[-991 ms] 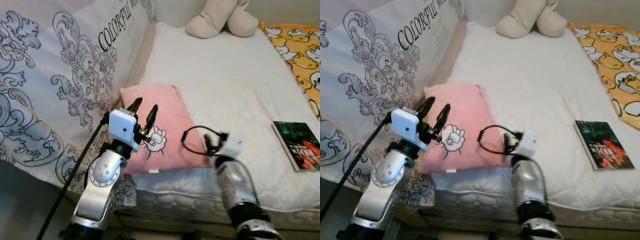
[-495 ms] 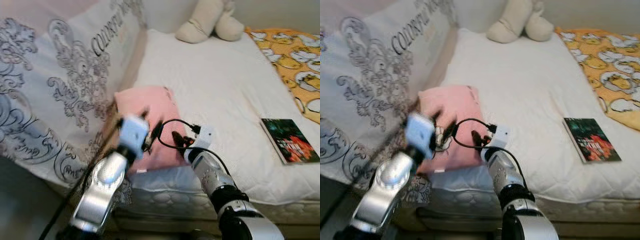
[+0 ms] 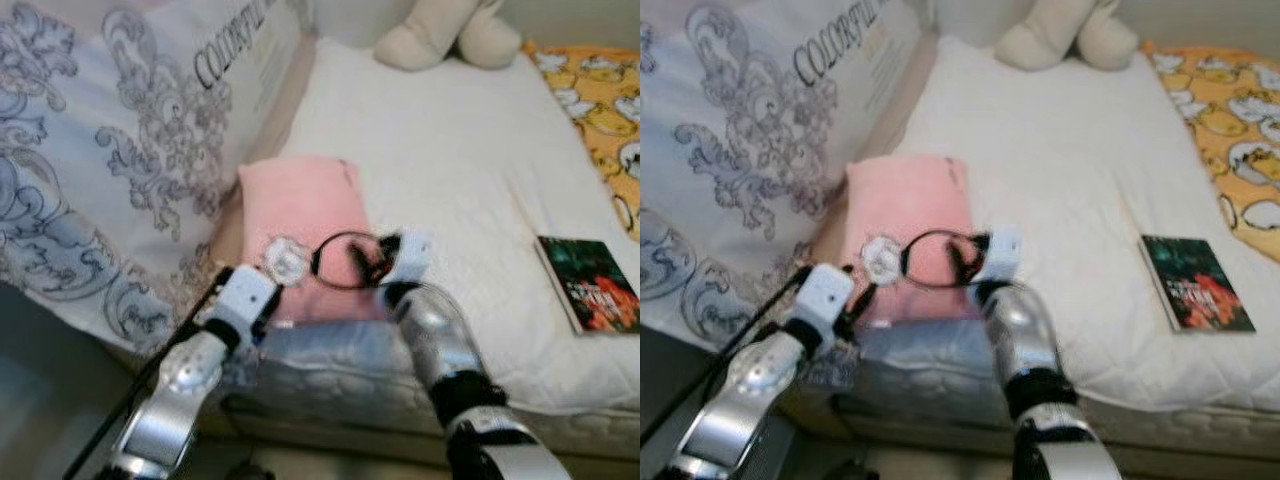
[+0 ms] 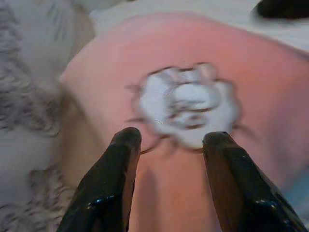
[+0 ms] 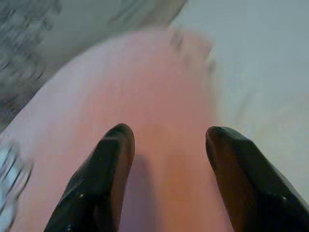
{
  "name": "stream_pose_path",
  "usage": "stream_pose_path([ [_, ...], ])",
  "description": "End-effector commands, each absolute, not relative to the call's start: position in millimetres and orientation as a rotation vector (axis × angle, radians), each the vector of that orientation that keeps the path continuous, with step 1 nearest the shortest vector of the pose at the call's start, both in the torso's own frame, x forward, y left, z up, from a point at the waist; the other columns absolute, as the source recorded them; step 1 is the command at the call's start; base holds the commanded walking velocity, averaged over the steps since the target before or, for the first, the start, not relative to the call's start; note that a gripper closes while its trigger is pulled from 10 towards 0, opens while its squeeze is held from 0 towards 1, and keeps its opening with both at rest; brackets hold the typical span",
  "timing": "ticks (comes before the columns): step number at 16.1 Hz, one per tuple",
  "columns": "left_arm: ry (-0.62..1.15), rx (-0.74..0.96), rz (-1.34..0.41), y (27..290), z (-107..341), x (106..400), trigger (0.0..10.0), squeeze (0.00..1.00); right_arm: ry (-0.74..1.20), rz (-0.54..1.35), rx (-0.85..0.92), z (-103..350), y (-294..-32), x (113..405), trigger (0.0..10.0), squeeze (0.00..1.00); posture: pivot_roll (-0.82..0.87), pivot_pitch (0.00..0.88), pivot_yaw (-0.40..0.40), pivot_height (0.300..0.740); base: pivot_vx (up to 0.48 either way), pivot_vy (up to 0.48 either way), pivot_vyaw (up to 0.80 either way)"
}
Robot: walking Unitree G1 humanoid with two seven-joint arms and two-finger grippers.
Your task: Clean up the room
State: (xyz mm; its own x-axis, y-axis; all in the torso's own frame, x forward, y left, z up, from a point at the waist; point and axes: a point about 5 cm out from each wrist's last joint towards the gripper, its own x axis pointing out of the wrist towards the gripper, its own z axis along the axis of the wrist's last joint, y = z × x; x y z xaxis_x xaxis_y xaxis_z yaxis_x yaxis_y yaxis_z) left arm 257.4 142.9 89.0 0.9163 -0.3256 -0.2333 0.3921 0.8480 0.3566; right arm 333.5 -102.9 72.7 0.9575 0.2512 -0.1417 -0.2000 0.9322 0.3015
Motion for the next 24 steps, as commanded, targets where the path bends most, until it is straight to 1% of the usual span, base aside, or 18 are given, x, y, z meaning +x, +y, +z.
stream_pose_path([
  [1, 0.131, 0.404, -0.36, 144, 96, 257, 10.0, 0.0, 0.171, 0.173, 0.258, 69, -115, 331, 10.0, 0.0, -0.04, 0.0, 0.011, 0.74, 0.0, 0.0, 0.0],
  [2, 0.109, 0.384, -0.355, 143, 99, 257, 10.0, 0.0, 0.194, 0.119, 0.257, 61, -126, 330, 10.0, 0.0, -0.04, 0.007, 0.012, 0.74, 0.0, 0.0, 0.0],
  [3, 0.11, 0.349, -0.358, 142, 100, 256, 10.0, 0.0, 0.184, 0.094, 0.256, 62, -130, 329, 10.0, 0.0, -0.03, 0.01, 0.012, 0.74, 0.0, 0.0, 0.0],
  [5, 0.16, 0.208, -0.296, 148, 96, 261, 10.0, 0.0, 0.075, 0.1, 0.163, 79, -131, 328, 10.0, 0.0, -0.04, 0.015, 0.013, 0.74, 0.0, 0.0, 0.0],
  [6, 0.171, 0.167, -0.258, 153, 96, 266, 10.0, 0.0, 0.031, 0.099, 0.113, 85, -133, 326, 10.0, 0.0, -0.04, 0.018, 0.011, 0.74, 0.0, 0.0, 0.0],
  [7, 0.162, 0.117, -0.229, 159, 97, 274, 10.0, 1.0, -0.009, 0.073, 0.062, 89, -138, 321, 10.0, 0.0, -0.04, 0.018, 0.011, 0.74, 0.0, 0.0, 0.0],
  [8, 0.154, 0.09, -0.216, 161, 99, 278, 10.0, 1.0, -0.029, 0.055, 0.036, 91, -141, 318, 10.0, 0.0, -0.04, 0.018, 0.011, 0.74, 0.0, 0.0, 0.0],
  [10, 0.14, 0.06, -0.18, 167, 105, 298, 10.0, 1.0, -0.054, -0.013, -0.067, 90, -153, 306, 10.0, 0.0, -0.06, 0.018, -0.002, 0.74, 0.0, 0.0, 0.0],
  [11, 0.19, 0.03, -0.155, 173, 110, 329, 10.0, 1.0, -0.053, -0.056, -0.15, 84, -164, 287, 10.0, 0.0, -0.08, 0.018, -0.002, 0.74, 0.0, 0.0, 0.0],
  [12, 0.242, -0.015, -0.147, 174, 105, 341, 10.0, 1.0, -0.025, -0.077, -0.15, 79, -170, 280, 10.0, 0.0, -0.1, 0.022, 0.0, 0.74, 0.0, 0.0, 0.0],
  [13, 0.338, -0.079, -0.141, 174, 94, 349, 10.0, 1.0, -0.016, -0.091, -0.157, 78, -176, 274, 10.0, 0.0, -0.12, 0.029, -0.002, 0.74, 0.0, 0.0, 0.0],
  [14, 0.376, -0.113, -0.109, 175, 90, 356, 10.0, 1.0, -0.003, -0.088, -0.169, 78, -181, 265, 10.0, 0.0, -0.15, 0.046, -0.009, 0.74, 0.0, 0.0, 0.0],
  [17, 0.363, -0.138, -0.023, 183, 98, 369, 10.0, 1.0, 0.05, -0.012, -0.185, 71, -187, 239, 10.0, 0.0, -0.2, 0.069, -0.028, 0.74, 0.0, 0.0, 0.0],
  [20, 0.343, -0.216, 0.019, 188, 109, 379, 10.0, 1.0, 0.123, 0.108, -0.137, 64, -183, 216, 10.0, 0.0, -0.23, 0.084, -0.043, 0.74, 0.0, 0.0, 0.0],
  [21, 0.358, -0.281, 0.001, 185, 107, 379, 10.0, 0.29, 0.156, 0.157, -0.126, 64, -181, 209, 10.0, 0.0, -0.24, 0.089, -0.05, 0.74, 0.0, 0.0, 0.0],
  [22, 0.361, -0.291, -0.005, 184, 106, 379, 10.0, 0.29, 0.161, 0.159, -0.126, 64, -181, 207, 10.0, 0.0, -0.24, 0.089, -0.05, 0.74, 0.0, 0.0, 0.0],
  [23, 0.377, -0.311, -0.02, 180, 102, 378, 10.0, 0.0, 0.187, 0.172, -0.129, 63, -183, 205, 10.0, 0.0, -0.24, 0.089, -0.054, 0.74, 0.0, 0.0, 0.0],
  [24, 0.4, -0.318, -0.055, 172, 97, 377, 10.0, 0.0, 0.201, 0.18, -0.131, 63, -185, 204, 10.0, 0.0, -0.24, 0.09, -0.056, 0.74, 0.0, 0.0, 0.0],
])
